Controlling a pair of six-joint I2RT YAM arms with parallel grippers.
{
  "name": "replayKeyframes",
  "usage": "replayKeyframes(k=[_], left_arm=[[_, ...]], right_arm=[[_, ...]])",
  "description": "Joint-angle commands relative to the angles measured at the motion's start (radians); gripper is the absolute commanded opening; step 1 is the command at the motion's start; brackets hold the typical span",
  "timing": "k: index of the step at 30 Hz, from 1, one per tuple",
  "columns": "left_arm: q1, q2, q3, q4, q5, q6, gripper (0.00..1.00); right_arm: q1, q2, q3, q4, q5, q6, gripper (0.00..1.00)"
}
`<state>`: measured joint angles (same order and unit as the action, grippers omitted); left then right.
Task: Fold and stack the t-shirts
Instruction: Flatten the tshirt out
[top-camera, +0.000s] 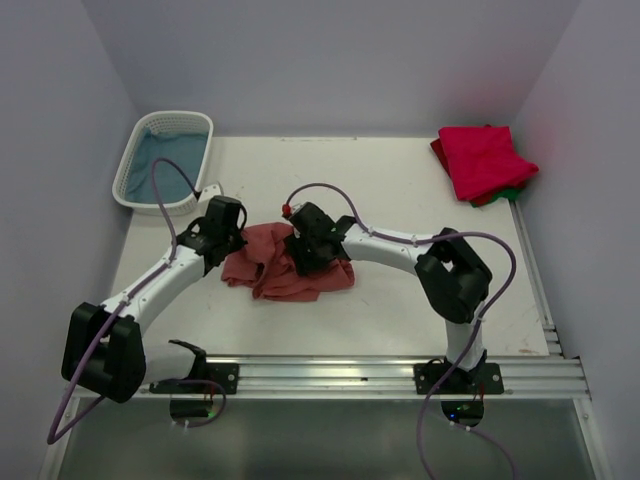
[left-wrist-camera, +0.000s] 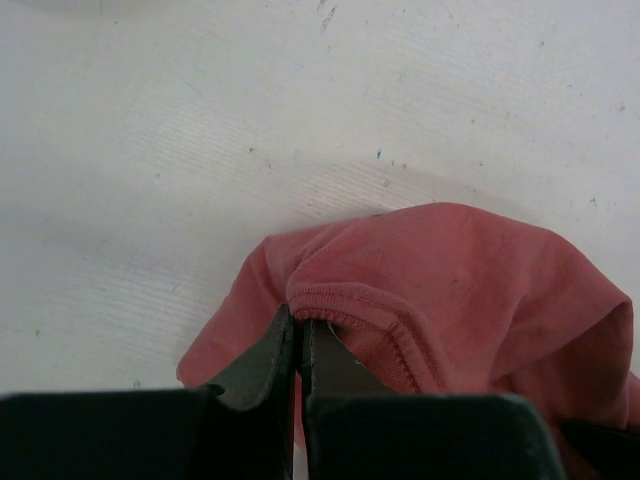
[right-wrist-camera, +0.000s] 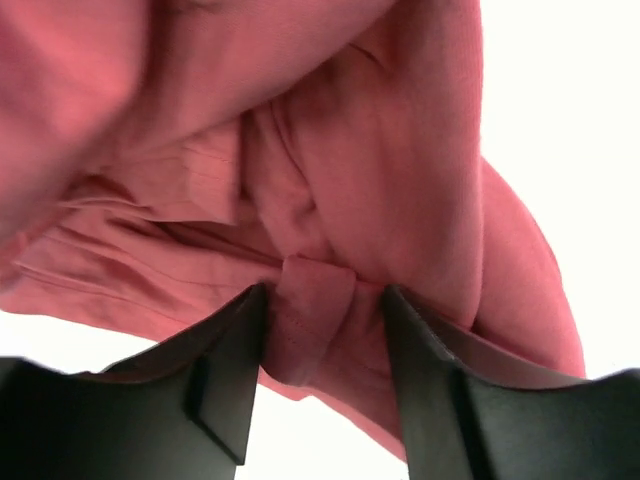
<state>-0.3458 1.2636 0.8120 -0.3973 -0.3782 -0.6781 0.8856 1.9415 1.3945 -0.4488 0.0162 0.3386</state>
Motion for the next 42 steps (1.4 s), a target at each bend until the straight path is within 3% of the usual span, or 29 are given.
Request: replayKeyframes(k=[1,5,9,11,16,20,28,35,37,38,39,42], left_arm=[[0.016,-0.024,-0.017,0.052,0.015,0.026,0.00],[0.021,-0.026,-0.022,0.055,0.019,0.025,0.00],[0.021,-0.027,-0.027,0.057,0.024,0.028,0.00],[0.021,-0.026,-0.031,0.057,0.027,0.026,0.00],[0.025,-0.038,-0.031,0.041,0.019,0.032,0.00],[0.054,-0.078,-0.025,0.009,0.028,0.043,0.00],[0.082,-0.164,0.009,-0.121,0.015,0.051,0.00],[0.100,-0.219,0.024,-0.233,0.070,0.048,0.00],[0.102,-0.256,0.042,-0.264,0.090,0.029,0.18],[0.102,-0.289,0.052,-0.273,0.104,0.022,0.32],[0.102,-0.303,0.067,-0.282,0.114,0.015,0.64],[0.102,-0.316,0.104,-0.311,0.150,0.011,0.95]], right_arm=[[0.006,-0.049,-0.043,-0.007,0.021,0.022,0.50],[0.006,-0.042,-0.074,0.009,0.013,0.033,0.23],[0.007,-0.076,-0.092,0.013,0.025,0.037,0.12],[0.007,-0.104,-0.094,0.006,0.047,0.036,0.01],[0.006,-0.226,-0.080,-0.114,0.174,0.008,0.00],[-0.013,-0.404,-0.092,-0.235,0.432,-0.007,0.00],[-0.085,-0.692,-0.143,-0.607,0.772,0.108,0.00],[-0.086,-0.785,-0.175,-0.749,0.860,0.204,0.00],[-0.088,-0.791,-0.180,-0.766,0.870,0.212,0.00],[-0.088,-0.797,-0.183,-0.765,0.867,0.212,0.00],[-0.088,-0.800,-0.186,-0.760,0.864,0.208,0.00],[-0.089,-0.797,-0.204,-0.726,0.858,0.197,0.00]])
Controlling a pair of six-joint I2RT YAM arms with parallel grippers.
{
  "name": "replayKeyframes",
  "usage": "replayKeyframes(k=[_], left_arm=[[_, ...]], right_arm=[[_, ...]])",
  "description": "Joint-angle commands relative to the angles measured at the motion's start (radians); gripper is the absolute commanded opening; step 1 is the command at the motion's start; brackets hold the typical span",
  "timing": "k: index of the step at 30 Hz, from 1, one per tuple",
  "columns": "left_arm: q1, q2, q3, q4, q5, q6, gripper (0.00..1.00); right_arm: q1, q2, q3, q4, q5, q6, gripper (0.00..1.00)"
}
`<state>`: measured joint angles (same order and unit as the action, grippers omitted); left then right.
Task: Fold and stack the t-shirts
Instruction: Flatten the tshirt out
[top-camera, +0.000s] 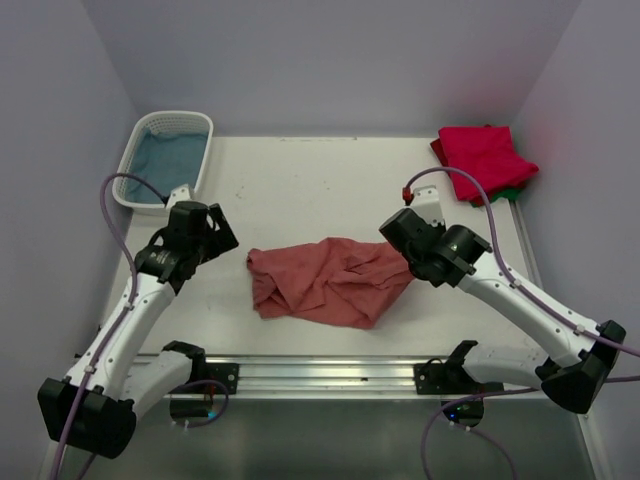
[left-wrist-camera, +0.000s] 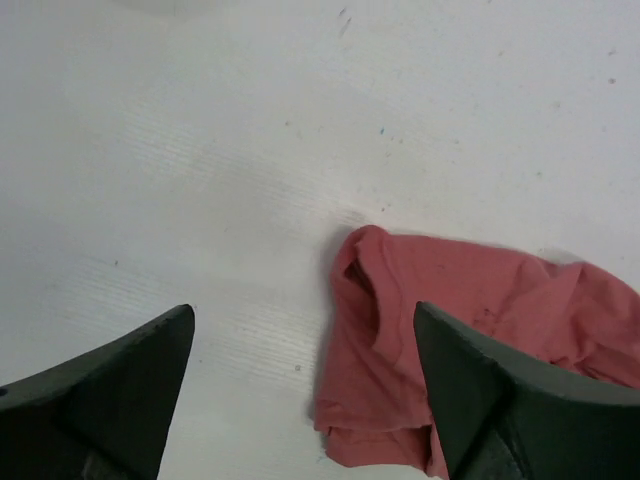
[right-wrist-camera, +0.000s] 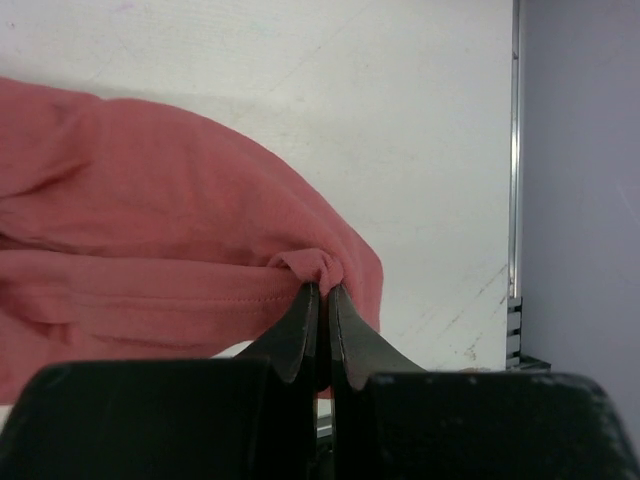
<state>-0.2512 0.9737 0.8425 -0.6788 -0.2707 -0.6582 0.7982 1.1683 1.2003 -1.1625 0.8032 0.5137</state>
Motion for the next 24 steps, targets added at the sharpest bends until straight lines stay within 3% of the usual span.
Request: replayKeyframes(k=[1,3,5,6,8,9,11,12,15,18,24], left_arm=[[0.007,-0.030,0.081,-0.033,0.051,-0.004,0.97],[0.006,-0.072,0.051,0.030,0.194,0.064,0.98],[-0.005,-0.086,0.011,0.145,0.342,0.109,0.91],[-0.057,-0.070,0.012,0.153,0.338,0.149,0.88],[-0.172,0.007,0.033,0.121,0.178,0.166,0.86],[-0.316,0.031,0.035,0.114,0.135,0.169,0.85],[-0.455,0.109,0.044,0.114,0.061,0.173,0.86],[-0.576,0.138,0.058,0.119,-0.003,0.187,0.86],[-0.767,0.261,0.089,0.128,-0.131,0.236,0.87],[-0.845,0.379,0.107,0.137,-0.177,0.288,0.88],[-0.856,0.470,0.087,0.232,-0.183,0.367,0.89]], right_arm=[[-0.002,-0.022,-0.018,0.006,0.068,0.017,0.00],[-0.005,-0.010,-0.027,0.026,0.053,0.006,0.00],[-0.014,0.001,-0.048,0.072,0.034,-0.012,0.00],[-0.016,0.013,-0.057,0.093,0.018,-0.015,0.00],[-0.019,0.031,-0.061,0.113,0.004,-0.023,0.00],[-0.020,0.037,-0.064,0.133,-0.013,-0.026,0.00],[-0.028,0.057,-0.068,0.147,-0.027,-0.030,0.00],[-0.028,0.063,-0.070,0.153,-0.032,-0.030,0.00],[-0.036,0.073,-0.080,0.182,-0.062,-0.038,0.00],[-0.040,0.079,-0.081,0.195,-0.085,-0.043,0.00],[-0.042,0.057,-0.085,0.205,-0.116,-0.047,0.00]])
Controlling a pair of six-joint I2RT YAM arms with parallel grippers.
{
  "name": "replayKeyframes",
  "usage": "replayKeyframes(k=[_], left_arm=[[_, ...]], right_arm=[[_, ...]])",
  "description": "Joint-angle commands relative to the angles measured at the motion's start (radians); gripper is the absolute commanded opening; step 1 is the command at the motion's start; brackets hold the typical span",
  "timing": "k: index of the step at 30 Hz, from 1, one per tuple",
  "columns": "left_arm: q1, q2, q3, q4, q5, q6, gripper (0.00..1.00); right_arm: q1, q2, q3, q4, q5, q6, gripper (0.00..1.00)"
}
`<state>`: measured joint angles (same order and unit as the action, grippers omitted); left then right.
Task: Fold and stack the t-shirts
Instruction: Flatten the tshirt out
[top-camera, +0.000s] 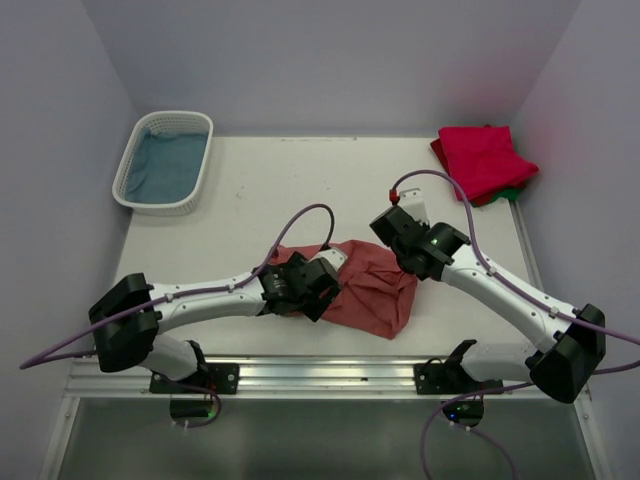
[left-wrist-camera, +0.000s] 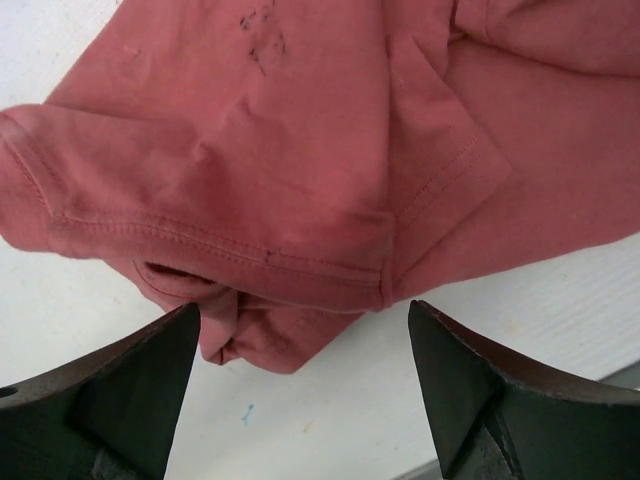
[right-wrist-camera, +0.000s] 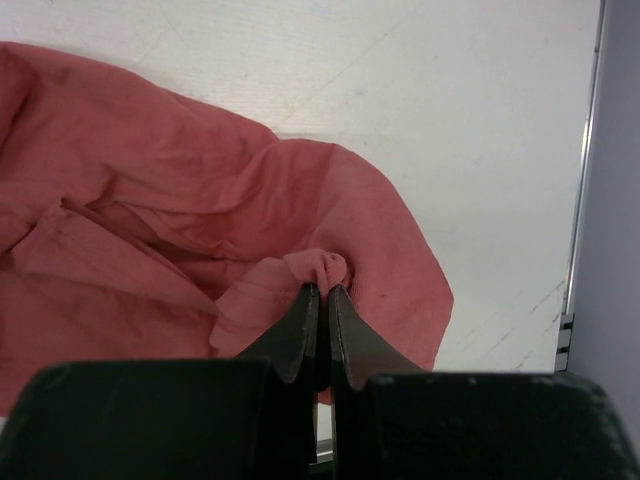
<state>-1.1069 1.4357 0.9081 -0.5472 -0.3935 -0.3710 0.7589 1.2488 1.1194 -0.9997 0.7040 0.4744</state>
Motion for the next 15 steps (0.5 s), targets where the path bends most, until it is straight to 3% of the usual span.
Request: replayKeyframes(k=[1,7,11,15], left_arm=[[-0.001,0.015,0.018,0.115,-0.058,0.087,0.89],[0.001,0.077,0.031,0.187,-0.045,0.098,0.87],[-0.001,0.107,0.047,0.217,0.004,0.084,0.79],[-0.049,0.120,0.087,0.159,-0.088,0.081,0.80]], right_arm=[[-0.003,-0.023,-0.004,0.041,-0.018,-0.010,0.00],[-0.004,-0.031,-0.013,0.055,-0.034,-0.017,0.00],[-0.007,-0.034,-0.013,0.058,-0.031,-0.023,0.00],[-0.013,-0.035,-0.021,0.067,-0.031,-0.031,0.00]])
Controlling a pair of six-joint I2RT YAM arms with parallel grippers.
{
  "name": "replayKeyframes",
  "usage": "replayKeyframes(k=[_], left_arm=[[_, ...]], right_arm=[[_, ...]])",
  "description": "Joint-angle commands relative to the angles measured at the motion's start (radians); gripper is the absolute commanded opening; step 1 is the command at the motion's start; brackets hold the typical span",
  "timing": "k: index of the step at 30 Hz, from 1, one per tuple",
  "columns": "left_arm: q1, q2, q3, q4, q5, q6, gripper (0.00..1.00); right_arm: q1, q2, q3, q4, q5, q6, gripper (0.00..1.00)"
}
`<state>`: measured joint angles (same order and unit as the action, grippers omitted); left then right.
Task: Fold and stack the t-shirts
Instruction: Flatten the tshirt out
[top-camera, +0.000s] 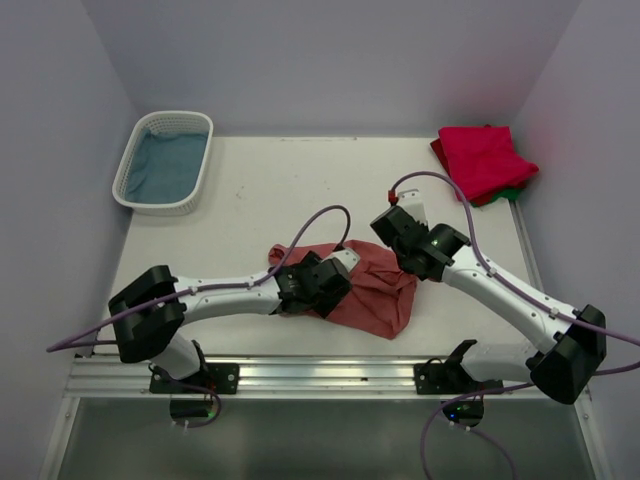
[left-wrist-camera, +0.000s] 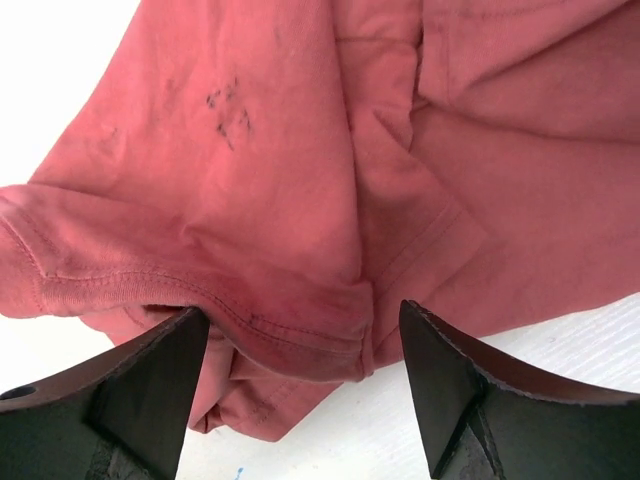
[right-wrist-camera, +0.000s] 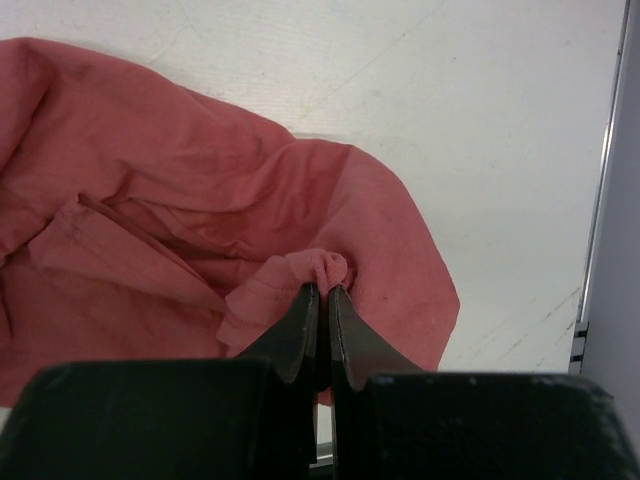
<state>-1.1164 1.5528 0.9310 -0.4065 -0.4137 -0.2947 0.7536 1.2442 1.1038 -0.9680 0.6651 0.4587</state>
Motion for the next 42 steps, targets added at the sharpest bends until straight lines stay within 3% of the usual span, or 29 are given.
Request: replayKeyframes(k=[1,11,16,19,22,23,33,36,40,42], left_arm=[[-0.057,0.004,0.074,0.005,-0.097,0.006,0.82],[-0.091,0.079,0.063,0.021,-0.062,0.032,0.85],[-0.054,0.102,0.043,0.028,-0.048,0.014,0.81],[-0.010,0.112,0.029,0.034,-0.034,0.000,0.64],[0.015,0.069,0.034,0.020,-0.069,-0.027,0.06],[0.017,0.053,0.037,0.008,-0.112,-0.052,0.00],[0.079,-0.140,0.100,-0.113,-0.313,-0.199,0.00],[0.188,-0.238,0.097,-0.083,-0.301,-0.231,0.00],[0.512,-0.264,0.062,0.071,-0.148,-0.239,0.00],[0.596,-0.208,0.068,0.124,-0.113,-0.247,0.00]], right_arm=[[-0.010,-0.031,-0.007,0.038,0.005,-0.017,0.00],[-0.019,-0.040,-0.015,0.049,-0.001,-0.031,0.00],[-0.025,-0.058,-0.021,0.046,-0.004,-0.032,0.00],[-0.030,-0.071,-0.028,0.045,-0.001,-0.031,0.00],[-0.033,-0.078,-0.035,0.038,0.002,-0.031,0.00],[-0.033,-0.080,-0.038,0.037,0.002,-0.029,0.00],[-0.043,-0.086,-0.038,0.026,0.019,-0.028,0.00],[-0.046,-0.091,-0.038,0.023,0.019,-0.026,0.00],[-0.049,-0.086,-0.036,0.029,0.016,-0.026,0.00],[-0.051,-0.074,-0.032,0.035,0.007,-0.029,0.00]])
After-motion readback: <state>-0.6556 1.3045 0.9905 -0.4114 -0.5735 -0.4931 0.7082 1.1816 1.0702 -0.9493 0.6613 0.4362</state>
